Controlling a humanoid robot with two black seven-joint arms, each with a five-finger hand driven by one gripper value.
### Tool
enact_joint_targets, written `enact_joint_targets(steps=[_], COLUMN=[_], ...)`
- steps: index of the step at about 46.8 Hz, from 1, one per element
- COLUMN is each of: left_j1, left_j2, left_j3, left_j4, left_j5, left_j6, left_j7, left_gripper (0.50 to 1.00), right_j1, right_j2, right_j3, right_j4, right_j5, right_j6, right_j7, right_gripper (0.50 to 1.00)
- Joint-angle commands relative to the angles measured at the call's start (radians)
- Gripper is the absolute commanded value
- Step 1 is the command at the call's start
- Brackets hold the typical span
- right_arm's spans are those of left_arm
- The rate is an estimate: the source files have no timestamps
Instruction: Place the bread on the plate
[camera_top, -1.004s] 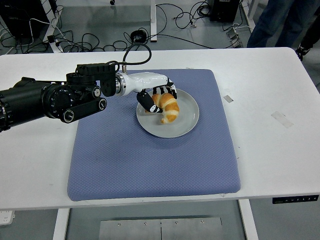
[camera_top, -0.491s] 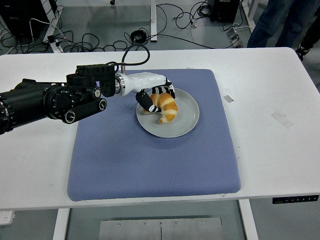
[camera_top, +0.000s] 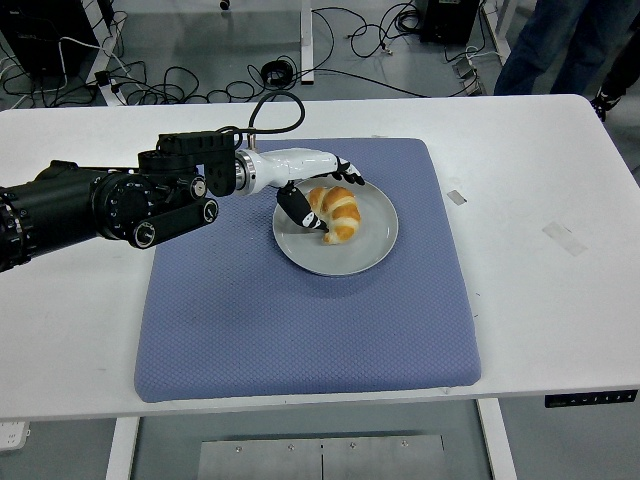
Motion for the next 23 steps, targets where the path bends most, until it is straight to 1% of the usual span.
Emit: enact_joint_targets(steps=[1, 2, 4, 8, 13, 18, 23], left_j1=[-0.004, -0.004, -0.007, -0.011, -0.046, -0.079, -0.123], left_j2=[0.000, 0.000, 0.000, 0.005, 0.015, 0.028, 0.063], left_j3=[-0.003, -0.003, -0.004, -0.007, -0.017, -0.023, -0.044], left_j4=[0.000, 0.000, -0.003, -0.009, -0.011, -0.009, -0.009], left_j5=[-0.001, -0.001, -0.003, -0.024, -0.070, -0.100, -0.130], left_j6=[-0.002, -0.004, -0.008, -0.025, -0.054, -0.053, -0.058], left_j7=[0.000, 0.000, 0.000, 0.000, 0.000, -0.003, -0.008], left_gripper=[0.870, 0.881, 0.919, 0.958, 0.972, 0.972, 0.972], right_j1=[0.000, 0.000, 0.000, 0.000, 0.000, 0.000, 0.000], right_j2=[0.000, 0.000, 0.000, 0.000, 0.000, 0.000, 0.000], right_j3=[-0.001, -0.001, -0.001, -0.001, -0.001, -0.001, -0.001], right_j4=[0.000, 0.000, 0.000, 0.000, 0.000, 0.000, 0.000], right_j5=[0.001, 0.001, 0.001, 0.001, 0.001, 0.001, 0.001], right_j6=[0.000, 0.000, 0.000, 0.000, 0.000, 0.001, 0.000], right_j7=[0.000, 0.000, 0.000, 0.000, 0.000, 0.000, 0.000], right_gripper=[1.000, 1.000, 1.000, 1.000, 1.000, 1.000, 1.000])
